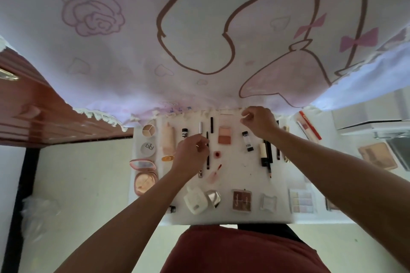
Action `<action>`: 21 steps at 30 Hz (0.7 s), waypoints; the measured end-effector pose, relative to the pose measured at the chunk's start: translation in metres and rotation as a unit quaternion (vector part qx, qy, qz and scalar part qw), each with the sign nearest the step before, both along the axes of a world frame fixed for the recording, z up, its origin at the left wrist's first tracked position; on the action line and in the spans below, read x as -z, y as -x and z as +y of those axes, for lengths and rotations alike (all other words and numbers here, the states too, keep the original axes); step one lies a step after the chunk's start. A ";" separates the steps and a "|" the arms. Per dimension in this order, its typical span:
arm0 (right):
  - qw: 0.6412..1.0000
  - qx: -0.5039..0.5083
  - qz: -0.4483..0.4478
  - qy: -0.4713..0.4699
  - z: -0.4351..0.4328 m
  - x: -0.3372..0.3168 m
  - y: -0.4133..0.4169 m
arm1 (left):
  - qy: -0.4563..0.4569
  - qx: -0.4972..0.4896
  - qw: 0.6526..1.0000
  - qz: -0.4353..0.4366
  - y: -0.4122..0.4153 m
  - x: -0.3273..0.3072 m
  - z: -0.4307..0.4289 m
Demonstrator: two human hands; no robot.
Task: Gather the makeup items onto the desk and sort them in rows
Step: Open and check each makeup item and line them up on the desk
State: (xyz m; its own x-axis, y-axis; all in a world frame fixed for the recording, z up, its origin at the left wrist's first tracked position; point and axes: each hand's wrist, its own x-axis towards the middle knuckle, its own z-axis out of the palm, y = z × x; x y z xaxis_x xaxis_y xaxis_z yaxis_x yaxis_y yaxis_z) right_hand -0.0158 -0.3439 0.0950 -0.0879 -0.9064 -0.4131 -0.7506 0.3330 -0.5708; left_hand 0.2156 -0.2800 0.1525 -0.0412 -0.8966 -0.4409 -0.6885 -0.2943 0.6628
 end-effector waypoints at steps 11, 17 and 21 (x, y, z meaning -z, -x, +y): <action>0.972 -0.102 0.199 -0.076 0.025 0.019 -0.008 | 0.008 -0.005 1.000 0.003 -0.006 -0.010 0.006; 0.970 0.180 -0.132 -0.096 0.021 -0.008 -0.006 | 0.032 -0.002 0.999 0.005 -0.017 -0.020 0.007; 0.872 0.286 -0.376 -0.132 0.033 -0.068 0.000 | 0.057 -0.008 0.997 0.045 -0.013 -0.033 0.000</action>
State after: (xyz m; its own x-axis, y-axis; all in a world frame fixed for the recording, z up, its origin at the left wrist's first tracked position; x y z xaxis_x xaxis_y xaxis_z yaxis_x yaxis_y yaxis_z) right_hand -0.0156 -0.3110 0.1634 -0.1091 -0.6683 -0.7359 0.1334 0.7238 -0.6770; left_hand 0.2289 -0.2797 0.1860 -0.0610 -0.9417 -0.3308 -0.6208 -0.2237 0.7514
